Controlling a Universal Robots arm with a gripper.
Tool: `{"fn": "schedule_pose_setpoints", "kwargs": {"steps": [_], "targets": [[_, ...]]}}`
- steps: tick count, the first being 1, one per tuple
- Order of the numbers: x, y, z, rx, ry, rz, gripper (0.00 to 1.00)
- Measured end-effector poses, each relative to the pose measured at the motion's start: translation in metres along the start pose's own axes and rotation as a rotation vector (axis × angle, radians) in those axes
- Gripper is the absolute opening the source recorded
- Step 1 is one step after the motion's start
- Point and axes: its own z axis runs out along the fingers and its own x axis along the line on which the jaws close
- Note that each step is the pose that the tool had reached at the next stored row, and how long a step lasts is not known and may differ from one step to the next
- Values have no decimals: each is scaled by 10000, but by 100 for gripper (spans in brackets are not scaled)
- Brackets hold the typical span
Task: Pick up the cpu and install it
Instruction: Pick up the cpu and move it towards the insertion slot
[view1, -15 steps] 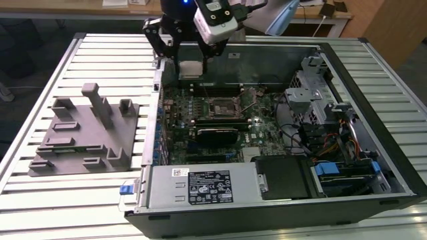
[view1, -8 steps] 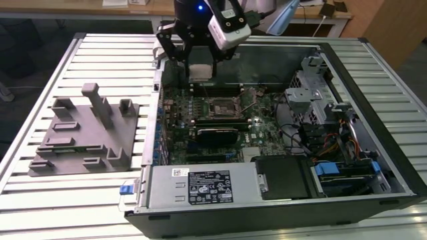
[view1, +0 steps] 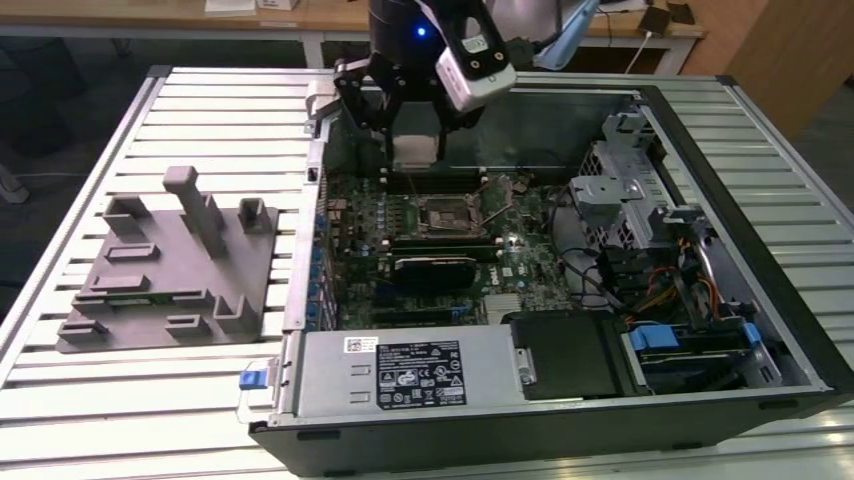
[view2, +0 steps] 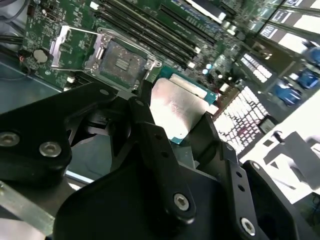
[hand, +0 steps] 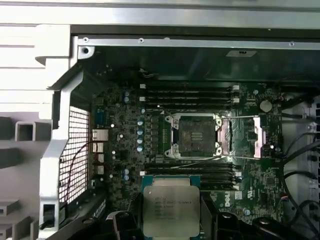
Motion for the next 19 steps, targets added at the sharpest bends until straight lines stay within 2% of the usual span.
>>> {"fn": "schedule_pose_setpoints", "kwargs": {"steps": [14, 19], "targets": [[-344, 76, 254, 1, 41, 2, 54], [-395, 131, 349, 1, 46, 2, 54]]}}
